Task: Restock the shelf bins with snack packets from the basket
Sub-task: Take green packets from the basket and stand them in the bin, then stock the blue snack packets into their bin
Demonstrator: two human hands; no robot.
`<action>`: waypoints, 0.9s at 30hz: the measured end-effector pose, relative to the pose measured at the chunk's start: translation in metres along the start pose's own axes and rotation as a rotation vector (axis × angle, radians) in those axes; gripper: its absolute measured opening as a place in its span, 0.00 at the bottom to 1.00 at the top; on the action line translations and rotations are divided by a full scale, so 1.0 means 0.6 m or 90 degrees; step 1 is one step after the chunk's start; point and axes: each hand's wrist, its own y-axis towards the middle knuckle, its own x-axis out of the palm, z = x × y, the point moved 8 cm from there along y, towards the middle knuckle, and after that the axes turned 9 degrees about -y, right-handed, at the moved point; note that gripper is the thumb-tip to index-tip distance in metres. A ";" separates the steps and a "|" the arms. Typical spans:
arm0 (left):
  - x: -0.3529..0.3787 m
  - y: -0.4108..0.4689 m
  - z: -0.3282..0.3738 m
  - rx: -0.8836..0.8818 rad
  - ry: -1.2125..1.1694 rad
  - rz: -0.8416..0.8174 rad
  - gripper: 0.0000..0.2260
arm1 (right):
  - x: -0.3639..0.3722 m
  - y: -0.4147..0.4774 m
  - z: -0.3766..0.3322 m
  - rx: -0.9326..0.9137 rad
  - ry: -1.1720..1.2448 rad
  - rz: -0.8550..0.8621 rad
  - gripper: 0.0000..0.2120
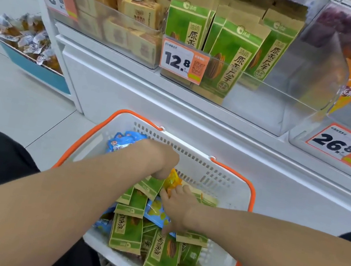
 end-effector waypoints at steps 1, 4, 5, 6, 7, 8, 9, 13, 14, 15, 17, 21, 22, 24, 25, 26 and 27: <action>0.000 0.003 0.000 0.002 -0.001 0.004 0.09 | -0.001 0.002 -0.004 -0.006 -0.014 0.002 0.50; 0.000 0.002 -0.001 0.005 -0.015 -0.002 0.10 | -0.007 0.007 -0.022 -0.049 -0.066 0.025 0.42; 0.000 0.001 -0.002 0.005 -0.020 -0.002 0.10 | -0.011 0.007 -0.027 -0.064 -0.060 0.032 0.40; 0.001 0.001 -0.005 0.005 -0.025 -0.002 0.10 | -0.012 0.008 -0.030 -0.073 -0.040 0.030 0.40; 0.002 -0.001 -0.007 0.003 -0.029 -0.004 0.11 | -0.014 0.009 -0.033 -0.077 -0.018 0.023 0.40; 0.003 -0.003 -0.009 0.001 -0.029 -0.005 0.12 | -0.017 0.010 -0.035 -0.080 -0.002 0.020 0.40; 0.002 -0.006 -0.011 -0.001 -0.027 -0.006 0.13 | -0.022 0.011 -0.037 -0.084 0.010 0.022 0.38; -0.001 -0.023 -0.018 -0.025 -0.027 -0.020 0.17 | -0.048 0.007 -0.026 -0.112 0.113 -0.005 0.26; -0.004 -0.028 -0.021 -0.032 -0.027 -0.022 0.18 | -0.053 0.006 -0.019 -0.125 0.144 -0.031 0.26; -0.007 -0.032 -0.022 -0.039 -0.026 -0.021 0.19 | -0.062 0.001 -0.011 -0.144 0.172 -0.051 0.27; -0.016 -0.043 -0.023 -0.044 -0.033 -0.014 0.23 | -0.083 -0.013 0.007 -0.161 0.238 -0.065 0.25; -0.034 -0.060 -0.013 -0.044 -0.086 -0.025 0.40 | -0.135 -0.050 0.070 -0.071 0.408 0.008 0.26; -0.042 -0.062 -0.010 -0.040 -0.106 -0.027 0.43 | -0.152 -0.061 0.090 -0.039 0.435 0.051 0.30; -0.068 -0.073 -0.002 -0.033 -0.145 -0.004 0.45 | -0.185 -0.088 0.135 0.003 0.458 0.130 0.31; -0.085 -0.081 0.004 -0.027 -0.167 0.012 0.41 | -0.201 -0.104 0.160 0.027 0.462 0.158 0.27; -0.101 -0.087 0.009 -0.018 -0.197 0.034 0.36 | -0.217 -0.123 0.186 0.055 0.467 0.186 0.24; -0.117 -0.096 0.016 -0.010 -0.232 0.052 0.31 | -0.232 -0.145 0.212 0.084 0.471 0.219 0.23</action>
